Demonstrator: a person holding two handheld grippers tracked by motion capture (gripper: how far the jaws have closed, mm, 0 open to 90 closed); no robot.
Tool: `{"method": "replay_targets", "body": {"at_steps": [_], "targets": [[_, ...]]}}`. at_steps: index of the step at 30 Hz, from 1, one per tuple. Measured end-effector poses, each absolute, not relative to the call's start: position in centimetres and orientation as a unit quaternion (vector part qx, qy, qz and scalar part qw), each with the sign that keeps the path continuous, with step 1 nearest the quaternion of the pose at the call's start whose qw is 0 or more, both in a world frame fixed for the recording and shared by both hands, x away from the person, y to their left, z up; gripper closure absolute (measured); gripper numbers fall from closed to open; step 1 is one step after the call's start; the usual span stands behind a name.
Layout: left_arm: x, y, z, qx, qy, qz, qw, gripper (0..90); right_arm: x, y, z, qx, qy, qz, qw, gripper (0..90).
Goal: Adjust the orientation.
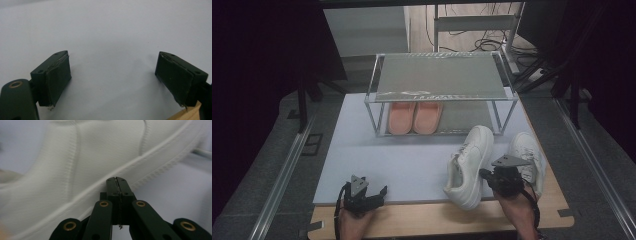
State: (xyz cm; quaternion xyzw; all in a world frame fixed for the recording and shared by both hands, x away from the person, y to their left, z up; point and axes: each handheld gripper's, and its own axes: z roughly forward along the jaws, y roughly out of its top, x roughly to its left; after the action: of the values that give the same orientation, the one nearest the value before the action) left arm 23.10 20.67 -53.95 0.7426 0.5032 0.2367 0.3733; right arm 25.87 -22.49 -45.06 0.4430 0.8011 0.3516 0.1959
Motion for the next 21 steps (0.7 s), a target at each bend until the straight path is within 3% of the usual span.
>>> {"method": "replay_targets", "body": {"at_steps": [9, 18, 21], "targets": [[23.1, 20.7, -54.0, 0.742, 0.503, 0.237, 0.373, 12.9, 25.8, -21.5, -44.7, 0.452, 0.799, 0.340, 0.205, 89.6], [23.1, 20.7, -54.0, 0.742, 0.503, 0.237, 0.373, 12.9, 25.1, -23.3, -44.9, 0.470, 0.786, 0.351, 0.196, 89.3], [23.1, 20.7, -54.0, 0.742, 0.503, 0.237, 0.373, 12.9, 24.3, -24.0, -44.1, 0.477, 0.780, 0.333, 0.230, 89.2]]}}
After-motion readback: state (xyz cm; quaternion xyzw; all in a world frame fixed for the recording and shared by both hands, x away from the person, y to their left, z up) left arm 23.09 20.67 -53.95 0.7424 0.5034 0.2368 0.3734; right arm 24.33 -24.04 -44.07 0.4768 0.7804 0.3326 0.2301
